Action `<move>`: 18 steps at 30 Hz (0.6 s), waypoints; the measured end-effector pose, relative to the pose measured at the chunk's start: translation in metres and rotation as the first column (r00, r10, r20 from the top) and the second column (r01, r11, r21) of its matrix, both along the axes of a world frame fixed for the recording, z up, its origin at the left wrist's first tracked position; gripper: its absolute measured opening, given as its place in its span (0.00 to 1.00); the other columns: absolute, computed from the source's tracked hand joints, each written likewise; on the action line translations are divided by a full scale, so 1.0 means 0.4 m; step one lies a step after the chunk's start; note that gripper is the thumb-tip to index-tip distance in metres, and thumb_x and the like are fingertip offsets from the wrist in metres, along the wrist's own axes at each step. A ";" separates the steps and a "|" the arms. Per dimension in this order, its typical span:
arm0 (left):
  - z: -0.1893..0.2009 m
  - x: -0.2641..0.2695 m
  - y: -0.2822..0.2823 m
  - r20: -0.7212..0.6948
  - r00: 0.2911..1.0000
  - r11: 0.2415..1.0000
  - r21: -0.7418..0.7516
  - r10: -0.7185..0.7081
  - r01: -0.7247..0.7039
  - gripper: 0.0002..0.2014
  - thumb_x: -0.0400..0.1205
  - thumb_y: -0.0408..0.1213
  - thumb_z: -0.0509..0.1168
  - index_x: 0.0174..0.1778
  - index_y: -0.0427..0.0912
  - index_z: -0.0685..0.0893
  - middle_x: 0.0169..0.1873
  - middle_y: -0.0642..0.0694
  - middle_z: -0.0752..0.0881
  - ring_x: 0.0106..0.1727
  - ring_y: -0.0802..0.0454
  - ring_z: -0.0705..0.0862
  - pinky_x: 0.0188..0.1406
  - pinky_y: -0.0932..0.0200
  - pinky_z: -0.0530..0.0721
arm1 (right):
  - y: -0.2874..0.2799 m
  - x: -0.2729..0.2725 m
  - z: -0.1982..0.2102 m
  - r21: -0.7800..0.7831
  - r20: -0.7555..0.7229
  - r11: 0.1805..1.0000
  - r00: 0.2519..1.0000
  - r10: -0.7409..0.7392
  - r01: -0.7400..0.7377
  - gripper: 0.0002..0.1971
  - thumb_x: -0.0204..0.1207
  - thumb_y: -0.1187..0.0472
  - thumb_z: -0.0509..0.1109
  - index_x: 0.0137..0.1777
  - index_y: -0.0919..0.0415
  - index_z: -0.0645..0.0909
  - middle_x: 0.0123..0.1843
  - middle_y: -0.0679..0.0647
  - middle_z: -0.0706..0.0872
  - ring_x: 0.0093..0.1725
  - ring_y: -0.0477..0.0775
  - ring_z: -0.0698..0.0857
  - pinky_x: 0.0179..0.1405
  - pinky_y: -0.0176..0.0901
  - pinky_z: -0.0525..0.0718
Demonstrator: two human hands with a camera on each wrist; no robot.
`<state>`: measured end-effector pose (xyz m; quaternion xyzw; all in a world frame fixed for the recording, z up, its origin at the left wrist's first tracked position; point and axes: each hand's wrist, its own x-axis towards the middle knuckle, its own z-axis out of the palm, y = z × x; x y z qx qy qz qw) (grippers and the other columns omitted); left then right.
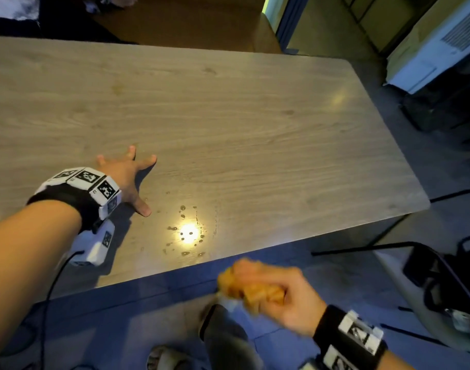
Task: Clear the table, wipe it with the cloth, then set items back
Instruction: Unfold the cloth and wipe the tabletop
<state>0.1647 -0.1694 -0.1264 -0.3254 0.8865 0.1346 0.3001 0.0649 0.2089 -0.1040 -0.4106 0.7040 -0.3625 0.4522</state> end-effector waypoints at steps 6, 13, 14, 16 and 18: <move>0.010 0.023 0.017 -0.069 0.995 0.997 0.025 0.073 -0.071 0.65 0.58 0.60 0.82 0.85 0.59 0.48 0.86 0.41 0.44 0.84 0.29 0.51 0.82 0.34 0.46 | -0.238 -0.103 -0.059 0.033 -0.374 0.979 0.910 -0.176 0.203 0.35 0.74 0.50 0.62 0.82 0.35 0.59 0.85 0.48 0.63 0.84 0.52 0.60 0.84 0.55 0.56; 0.007 0.140 -0.082 -0.275 0.950 0.989 0.033 0.147 -0.143 0.56 0.63 0.53 0.83 0.84 0.52 0.59 0.85 0.43 0.56 0.83 0.39 0.62 0.78 0.43 0.68 | -0.291 0.138 -0.163 0.170 -0.744 0.899 0.545 0.386 -0.404 0.35 0.78 0.44 0.60 0.85 0.43 0.54 0.88 0.51 0.48 0.86 0.60 0.41 0.82 0.67 0.37; 0.003 0.157 -0.096 -0.271 0.950 0.987 0.016 0.156 -0.158 0.56 0.64 0.54 0.82 0.84 0.52 0.58 0.85 0.42 0.56 0.82 0.38 0.63 0.77 0.42 0.69 | -0.285 0.125 -0.162 0.193 -0.756 0.837 0.466 0.459 -0.512 0.34 0.81 0.42 0.60 0.85 0.43 0.54 0.88 0.52 0.49 0.87 0.60 0.43 0.82 0.66 0.38; -0.014 0.186 -0.109 -0.223 0.956 0.982 0.021 0.190 -0.190 0.54 0.65 0.59 0.80 0.84 0.54 0.58 0.85 0.41 0.53 0.83 0.35 0.60 0.77 0.41 0.67 | -0.300 0.055 -0.156 0.231 -0.757 0.776 0.393 0.522 -0.587 0.34 0.83 0.36 0.56 0.86 0.44 0.53 0.88 0.51 0.49 0.87 0.58 0.45 0.83 0.67 0.44; -0.036 0.204 -0.118 -0.198 0.958 0.979 0.037 0.206 -0.203 0.53 0.65 0.63 0.77 0.84 0.56 0.60 0.86 0.40 0.51 0.83 0.31 0.56 0.80 0.37 0.63 | -0.350 -0.020 -0.148 0.255 -0.754 0.856 0.462 0.467 -0.449 0.37 0.81 0.30 0.46 0.86 0.45 0.51 0.88 0.51 0.47 0.87 0.56 0.43 0.83 0.70 0.47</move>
